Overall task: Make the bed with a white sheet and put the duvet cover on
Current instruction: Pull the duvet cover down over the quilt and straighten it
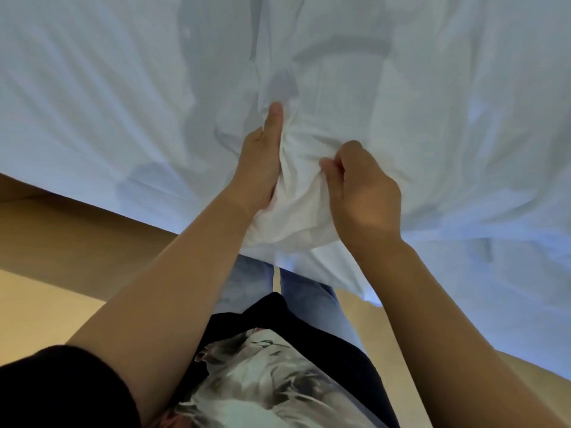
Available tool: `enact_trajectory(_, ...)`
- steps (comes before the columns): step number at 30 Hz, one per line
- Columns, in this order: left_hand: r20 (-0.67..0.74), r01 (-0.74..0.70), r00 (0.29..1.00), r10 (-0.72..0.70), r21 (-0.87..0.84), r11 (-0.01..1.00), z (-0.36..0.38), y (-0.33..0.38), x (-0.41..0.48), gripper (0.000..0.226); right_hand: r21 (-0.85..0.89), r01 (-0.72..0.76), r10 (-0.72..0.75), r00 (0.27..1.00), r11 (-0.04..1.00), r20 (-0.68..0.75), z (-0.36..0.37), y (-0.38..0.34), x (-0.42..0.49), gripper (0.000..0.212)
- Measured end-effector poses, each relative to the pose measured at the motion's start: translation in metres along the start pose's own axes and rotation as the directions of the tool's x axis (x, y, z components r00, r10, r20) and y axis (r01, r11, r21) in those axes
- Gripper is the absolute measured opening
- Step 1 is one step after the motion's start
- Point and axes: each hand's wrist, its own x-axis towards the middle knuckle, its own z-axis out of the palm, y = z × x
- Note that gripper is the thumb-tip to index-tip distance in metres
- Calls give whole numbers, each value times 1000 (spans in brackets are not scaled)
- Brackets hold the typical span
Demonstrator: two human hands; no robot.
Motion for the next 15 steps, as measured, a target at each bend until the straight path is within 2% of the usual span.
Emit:
enact_trajectory(3, -87, 14, 996, -5, 102, 995, -1, 11, 3, 46, 36, -69, 73, 989, 997, -131, -12, 10, 10, 23)
enact_trajectory(5, -87, 49, 996, -32, 191, 980, -1, 18, 6, 45, 33, -147, 151, 976, 989, -157, -17, 16, 18, 23)
enact_trajectory(7, -72, 56, 997, -40, 243, 968, -1, 22, 9, 46, 8, -174, 174, 982, 985, -70, -12, 15, 19, 23)
enact_trajectory(9, -72, 29, 997, -10, 275, 961, -3, 21, 10, 47, 60, -198, 196, 980, 978, 31, -1, 8, 16, 21)
enact_trajectory(10, -66, 11, 998, 4, 222, 975, -6, 19, 11, 47, 144, -241, 233, 970, 960, 70, 3, 3, 15, 23)
enact_trajectory(12, -39, 30, 999, -28, 59, 998, -8, 18, 9, 43, 281, -329, 294, 942, 901, 162, 10, -6, 13, 44)
enact_trajectory(14, 8, 100, 995, -100, -29, 995, -7, 20, 9, 39, 266, -320, 273, 941, 909, 200, 17, -14, 11, 72)
enact_trajectory(15, 34, 135, 990, -134, -49, 990, -6, 23, 8, 39, 261, -314, 268, 943, 913, 197, 21, -16, 10, 76)
